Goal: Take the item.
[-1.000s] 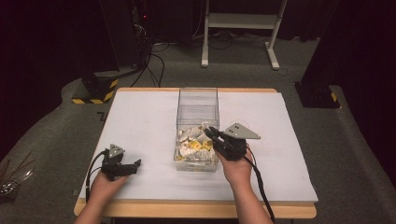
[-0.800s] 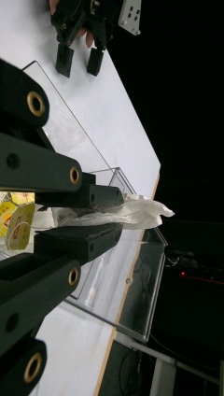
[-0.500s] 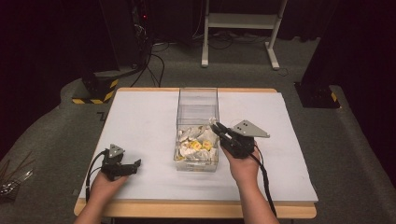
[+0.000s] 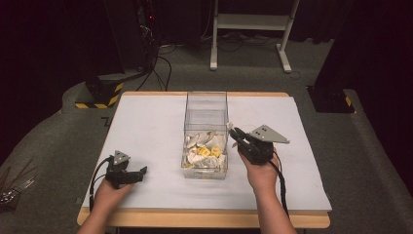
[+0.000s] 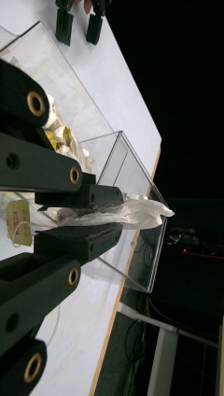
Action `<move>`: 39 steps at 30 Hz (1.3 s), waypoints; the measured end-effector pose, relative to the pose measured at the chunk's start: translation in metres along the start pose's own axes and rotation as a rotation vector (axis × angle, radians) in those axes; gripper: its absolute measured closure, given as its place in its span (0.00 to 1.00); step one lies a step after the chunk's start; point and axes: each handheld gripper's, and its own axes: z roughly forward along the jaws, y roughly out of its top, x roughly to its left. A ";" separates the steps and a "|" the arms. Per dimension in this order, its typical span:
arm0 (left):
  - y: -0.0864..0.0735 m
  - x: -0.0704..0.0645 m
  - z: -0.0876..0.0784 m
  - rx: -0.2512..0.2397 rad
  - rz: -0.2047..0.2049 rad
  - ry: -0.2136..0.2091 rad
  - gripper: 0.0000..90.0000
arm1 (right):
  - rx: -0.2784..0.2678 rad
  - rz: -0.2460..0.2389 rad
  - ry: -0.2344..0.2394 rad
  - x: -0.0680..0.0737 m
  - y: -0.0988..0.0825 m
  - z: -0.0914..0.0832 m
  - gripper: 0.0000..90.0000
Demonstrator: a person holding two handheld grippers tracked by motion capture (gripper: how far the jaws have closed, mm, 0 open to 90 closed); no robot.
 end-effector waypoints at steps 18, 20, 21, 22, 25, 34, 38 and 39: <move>0.000 0.000 0.000 0.000 -0.001 0.000 0.16 | 0.028 0.011 -0.053 -0.018 -0.003 -0.002 0.89; 0.000 0.000 0.000 0.000 -0.001 0.000 0.16 | 0.032 0.015 -0.057 -0.020 -0.003 -0.001 0.89; 0.000 0.000 0.000 0.000 0.000 0.000 0.16 | 0.032 0.018 -0.059 -0.022 -0.003 0.000 0.89; 0.000 0.000 0.000 0.000 -0.001 0.000 0.16 | 0.032 0.019 -0.062 -0.024 -0.003 0.000 0.89; 0.000 0.000 0.000 0.000 0.000 0.000 0.16 | 0.034 0.024 -0.073 -0.027 -0.001 0.001 0.89; 0.000 0.000 0.000 0.000 -0.001 0.000 0.16 | 0.051 0.023 -0.100 -0.036 0.003 0.007 0.89; 0.000 0.000 0.000 0.000 -0.001 0.000 0.16 | 0.057 0.030 -0.117 -0.041 0.004 0.010 0.89; 0.000 0.000 0.000 0.000 -0.001 -0.001 0.16 | 0.058 0.031 -0.119 -0.042 0.005 0.010 0.89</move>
